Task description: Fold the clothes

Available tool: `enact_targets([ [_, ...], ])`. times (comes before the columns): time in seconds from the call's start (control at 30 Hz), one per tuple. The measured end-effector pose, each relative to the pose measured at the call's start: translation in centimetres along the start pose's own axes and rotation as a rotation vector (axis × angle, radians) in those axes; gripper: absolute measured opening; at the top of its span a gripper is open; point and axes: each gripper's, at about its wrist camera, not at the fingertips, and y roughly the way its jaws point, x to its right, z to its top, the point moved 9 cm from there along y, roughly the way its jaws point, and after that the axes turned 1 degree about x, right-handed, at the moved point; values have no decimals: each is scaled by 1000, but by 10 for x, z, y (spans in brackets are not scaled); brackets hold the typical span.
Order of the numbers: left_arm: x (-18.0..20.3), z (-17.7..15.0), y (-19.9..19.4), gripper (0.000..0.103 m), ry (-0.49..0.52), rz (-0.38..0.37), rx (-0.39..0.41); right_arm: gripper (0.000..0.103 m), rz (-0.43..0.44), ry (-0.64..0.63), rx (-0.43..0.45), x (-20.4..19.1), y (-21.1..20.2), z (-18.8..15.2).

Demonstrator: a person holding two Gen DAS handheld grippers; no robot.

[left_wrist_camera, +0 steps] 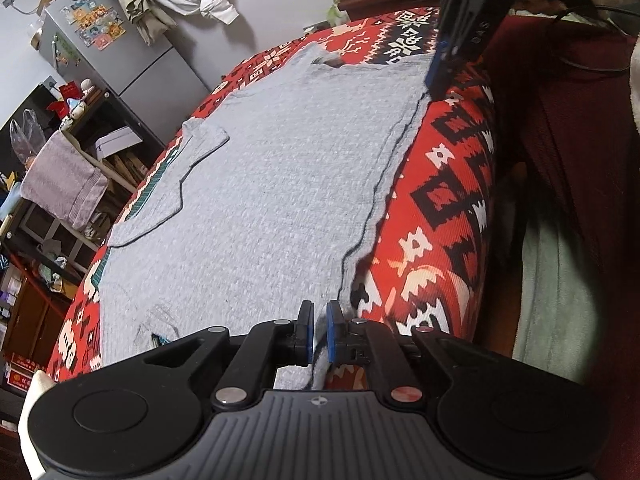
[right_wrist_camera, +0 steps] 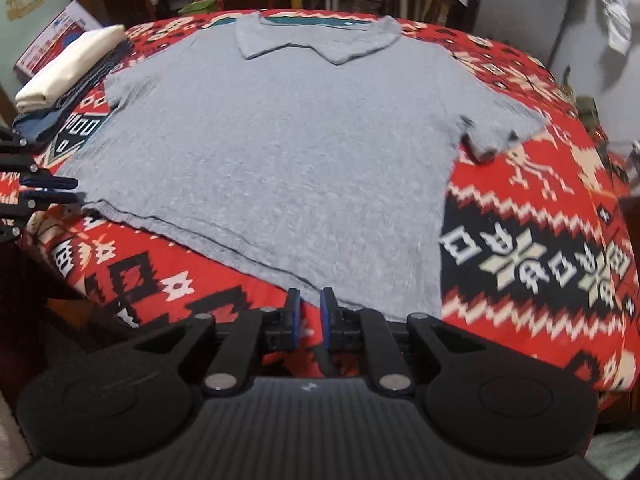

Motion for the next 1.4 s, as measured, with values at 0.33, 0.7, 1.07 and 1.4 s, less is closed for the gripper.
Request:
enact_targets([
  [0.33,-12,3,0,10,-47,-16,6,15,-55,39,88,8,-22,-1],
  [0.7,-20,-1,-2,23,-82,-4,-17,20,-69,8,142,2,-28,2],
  [1.07,-20,-8,-3,26,-78,8,-35,21,-72,15,146,3,-28,1],
  [1.4,-25,-13,-2,26,-104,13,-47,21,-75,9,143,2,-27,1],
])
